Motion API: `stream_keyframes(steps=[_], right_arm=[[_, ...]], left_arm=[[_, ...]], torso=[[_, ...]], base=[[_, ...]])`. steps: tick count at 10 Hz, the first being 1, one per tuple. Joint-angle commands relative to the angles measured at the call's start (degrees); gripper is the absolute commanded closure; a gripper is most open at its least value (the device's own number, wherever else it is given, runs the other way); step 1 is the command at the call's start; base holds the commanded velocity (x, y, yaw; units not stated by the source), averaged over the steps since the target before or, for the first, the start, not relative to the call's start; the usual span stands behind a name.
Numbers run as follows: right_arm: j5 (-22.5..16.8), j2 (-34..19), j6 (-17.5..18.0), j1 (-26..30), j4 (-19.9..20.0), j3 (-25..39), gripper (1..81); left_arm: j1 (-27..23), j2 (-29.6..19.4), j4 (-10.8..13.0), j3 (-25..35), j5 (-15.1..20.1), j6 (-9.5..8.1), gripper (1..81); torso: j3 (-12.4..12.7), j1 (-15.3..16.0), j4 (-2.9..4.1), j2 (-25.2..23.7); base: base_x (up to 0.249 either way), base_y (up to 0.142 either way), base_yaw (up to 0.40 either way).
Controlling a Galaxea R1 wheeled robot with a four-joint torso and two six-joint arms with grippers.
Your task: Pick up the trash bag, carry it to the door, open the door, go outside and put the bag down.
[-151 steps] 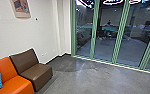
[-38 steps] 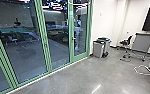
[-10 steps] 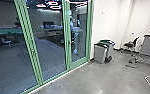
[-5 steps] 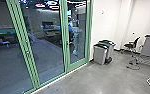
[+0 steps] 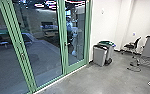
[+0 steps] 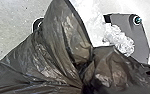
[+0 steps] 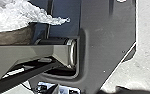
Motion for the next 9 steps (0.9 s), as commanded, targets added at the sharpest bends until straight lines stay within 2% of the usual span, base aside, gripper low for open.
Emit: stream_keyframes(steps=[1, 4, 9], right_arm=[[-3.2, 0.2, -0.2, 2.6, -0.2, 0.2, 1.0], [-3.2, 0.2, -0.2, 2.6, -0.2, 0.2, 1.0], [-3.2, 0.3, -0.3, 2.6, -0.2, 0.1, 1.0]], left_arm=[[-3.1, 0.0, -0.1, -0.3, 4.2, 0.48, 81.1], [-3.1, 0.0, -0.1, -0.3, 4.2, 0.57, 81.1], [-3.1, -0.1, -0.1, -0.3, 4.2, 0.48, 81.1]], torso=[[0.0, 0.0, 0.0, 0.0], [0.0, 0.0, 0.0, 0.0], [0.0, 0.0, 0.0, 0.0]], base=[[0.192, -0.089, 0.0], [0.192, -0.079, 0.0], [0.191, 0.0, 0.0]])
